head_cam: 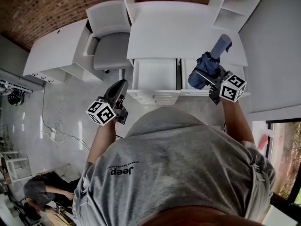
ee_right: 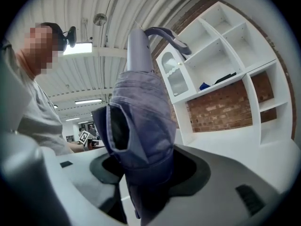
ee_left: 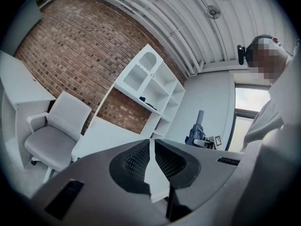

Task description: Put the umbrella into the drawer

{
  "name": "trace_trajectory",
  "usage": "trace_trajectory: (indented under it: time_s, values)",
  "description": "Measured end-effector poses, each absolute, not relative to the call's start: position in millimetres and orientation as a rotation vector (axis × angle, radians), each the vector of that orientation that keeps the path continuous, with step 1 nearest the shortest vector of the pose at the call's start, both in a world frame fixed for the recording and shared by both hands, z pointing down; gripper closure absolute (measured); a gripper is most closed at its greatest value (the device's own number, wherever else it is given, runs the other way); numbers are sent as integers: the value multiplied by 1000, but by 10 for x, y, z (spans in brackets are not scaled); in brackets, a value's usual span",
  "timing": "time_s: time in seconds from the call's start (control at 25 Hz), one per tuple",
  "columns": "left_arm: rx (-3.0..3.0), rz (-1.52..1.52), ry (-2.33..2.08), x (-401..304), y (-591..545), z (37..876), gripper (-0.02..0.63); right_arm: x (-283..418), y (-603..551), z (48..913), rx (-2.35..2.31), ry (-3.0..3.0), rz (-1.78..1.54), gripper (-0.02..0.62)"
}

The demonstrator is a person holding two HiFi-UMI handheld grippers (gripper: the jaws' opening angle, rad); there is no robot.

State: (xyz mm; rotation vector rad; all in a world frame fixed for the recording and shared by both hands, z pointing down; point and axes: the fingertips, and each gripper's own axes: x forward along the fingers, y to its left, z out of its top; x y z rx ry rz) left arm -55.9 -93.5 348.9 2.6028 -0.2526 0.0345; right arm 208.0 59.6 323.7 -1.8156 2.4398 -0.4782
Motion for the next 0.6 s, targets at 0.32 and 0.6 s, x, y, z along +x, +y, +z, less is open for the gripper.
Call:
trace_trajectory:
  time_s: [0.32,0.6]
  values:
    - [2599,52,-346,119,-965,3492,557,2735,338,3214,-1720,2556,-490,334]
    - [2564,53,-469,452,-1168,3673,557,3031,-137,3250,-1591,2712,-497,334]
